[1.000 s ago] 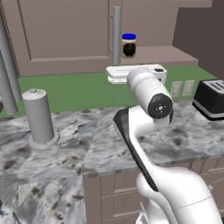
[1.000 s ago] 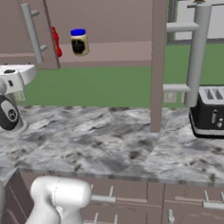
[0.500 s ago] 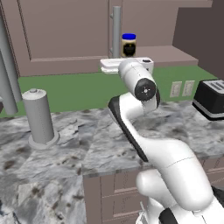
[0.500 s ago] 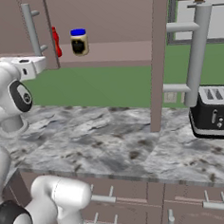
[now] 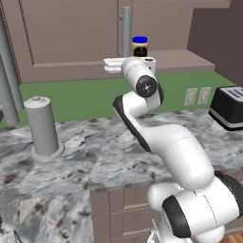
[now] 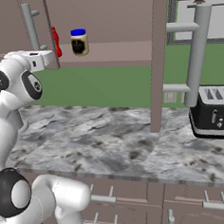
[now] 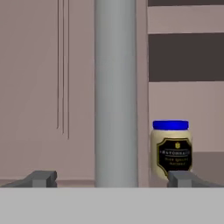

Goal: Move the ketchup and mayonnaise from the cabinet to the dining counter.

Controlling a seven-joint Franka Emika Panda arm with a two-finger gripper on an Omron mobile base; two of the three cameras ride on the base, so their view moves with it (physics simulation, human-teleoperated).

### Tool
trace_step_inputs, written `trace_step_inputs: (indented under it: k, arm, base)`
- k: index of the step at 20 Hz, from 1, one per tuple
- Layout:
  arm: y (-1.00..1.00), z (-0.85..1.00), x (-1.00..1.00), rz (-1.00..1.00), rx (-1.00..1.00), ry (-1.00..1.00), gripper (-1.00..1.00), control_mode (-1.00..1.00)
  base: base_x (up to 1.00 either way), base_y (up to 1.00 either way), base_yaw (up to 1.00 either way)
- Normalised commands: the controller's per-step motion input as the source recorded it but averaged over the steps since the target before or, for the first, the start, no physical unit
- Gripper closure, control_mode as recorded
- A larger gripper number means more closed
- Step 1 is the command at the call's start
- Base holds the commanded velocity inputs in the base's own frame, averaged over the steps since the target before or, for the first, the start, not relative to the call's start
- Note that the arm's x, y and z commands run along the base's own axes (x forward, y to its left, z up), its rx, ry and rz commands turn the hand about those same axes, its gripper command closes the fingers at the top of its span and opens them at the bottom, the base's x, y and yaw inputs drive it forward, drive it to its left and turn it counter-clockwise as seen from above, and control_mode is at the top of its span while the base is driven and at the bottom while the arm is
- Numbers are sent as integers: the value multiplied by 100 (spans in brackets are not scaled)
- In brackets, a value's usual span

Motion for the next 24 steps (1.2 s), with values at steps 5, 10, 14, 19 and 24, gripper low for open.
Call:
trace_step_inputs:
  k: [5,10,14,19,24]
  arm:
    - [2,-1,11,0,0,2,100,-100]
    - [3,0,-15,0,0,-3,100,-100]
    - [14,10,-40,-1,0,-13,100,-100]
    - [40,14,-77,-3,0,-12,100,-100]
    - [36,7,-100,-12,0,-10,100,-100]
  base:
    - [0,0,0]
    - [0,0,0]
    - [0,0,0]
    - [0,0,0]
    - [0,0,0]
